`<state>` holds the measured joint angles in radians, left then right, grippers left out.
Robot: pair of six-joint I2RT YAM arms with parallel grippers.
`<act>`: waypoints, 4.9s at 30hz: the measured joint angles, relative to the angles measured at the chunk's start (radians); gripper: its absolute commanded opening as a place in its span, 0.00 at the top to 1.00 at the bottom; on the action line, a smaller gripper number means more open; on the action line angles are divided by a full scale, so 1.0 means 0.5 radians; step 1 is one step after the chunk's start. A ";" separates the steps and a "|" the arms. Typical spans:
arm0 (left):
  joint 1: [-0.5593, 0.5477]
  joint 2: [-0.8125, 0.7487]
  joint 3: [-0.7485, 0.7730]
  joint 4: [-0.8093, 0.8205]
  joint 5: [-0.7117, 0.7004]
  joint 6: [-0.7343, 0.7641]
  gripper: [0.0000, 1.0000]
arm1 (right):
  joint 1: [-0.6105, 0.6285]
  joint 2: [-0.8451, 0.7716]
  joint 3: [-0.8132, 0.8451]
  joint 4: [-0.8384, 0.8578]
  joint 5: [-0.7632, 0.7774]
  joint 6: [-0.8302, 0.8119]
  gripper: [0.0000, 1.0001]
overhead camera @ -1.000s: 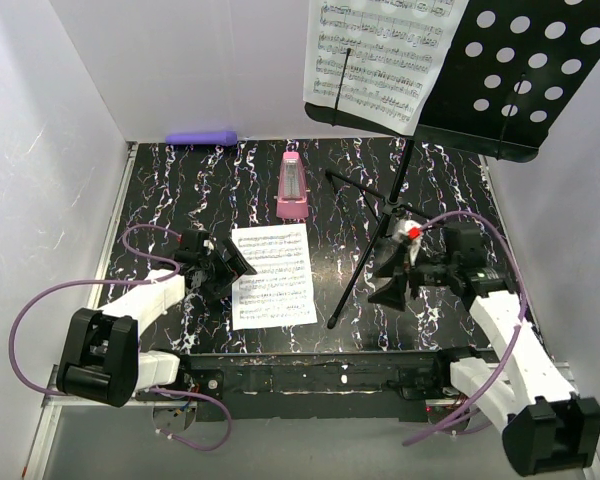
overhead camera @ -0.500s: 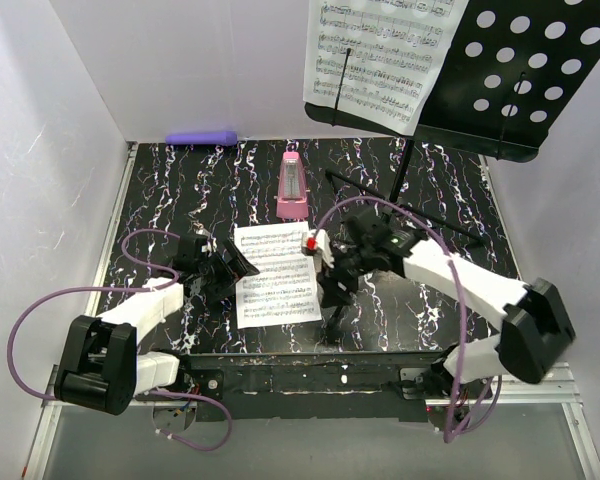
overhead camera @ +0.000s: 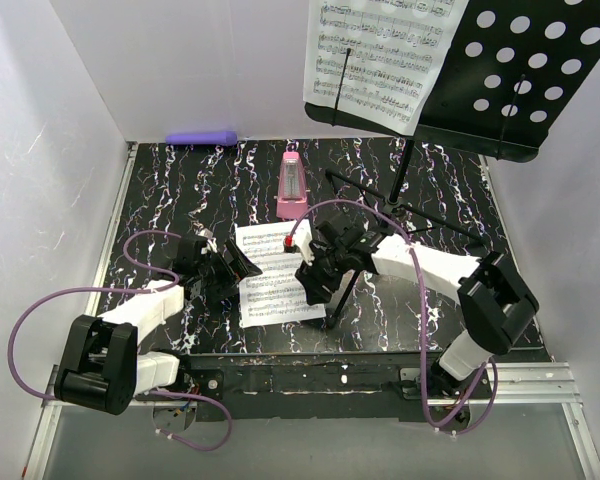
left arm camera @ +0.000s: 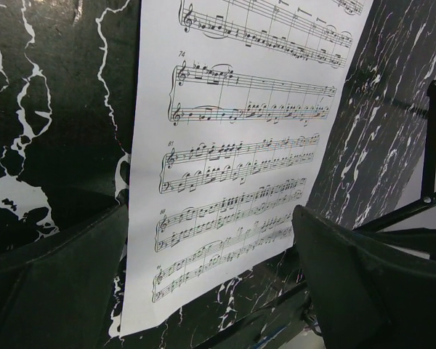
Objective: Set up the instrument practice props
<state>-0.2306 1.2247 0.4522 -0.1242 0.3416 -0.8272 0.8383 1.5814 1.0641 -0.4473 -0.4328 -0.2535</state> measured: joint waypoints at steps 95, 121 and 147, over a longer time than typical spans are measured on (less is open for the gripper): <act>-0.001 -0.307 -0.391 0.359 0.452 -0.090 0.02 | 0.013 0.394 0.072 0.004 0.089 0.233 0.37; -0.001 -0.125 -0.341 0.433 0.471 -0.072 0.26 | 0.013 0.415 0.096 -0.005 0.078 0.232 0.37; -0.001 0.163 -0.317 0.624 0.541 -0.101 0.97 | 0.013 0.437 0.124 -0.035 0.055 0.207 0.37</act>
<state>-0.2310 1.3060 0.2935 0.1879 0.6121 -0.8780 0.8448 1.8000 1.1259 -0.4648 -0.4053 -0.1501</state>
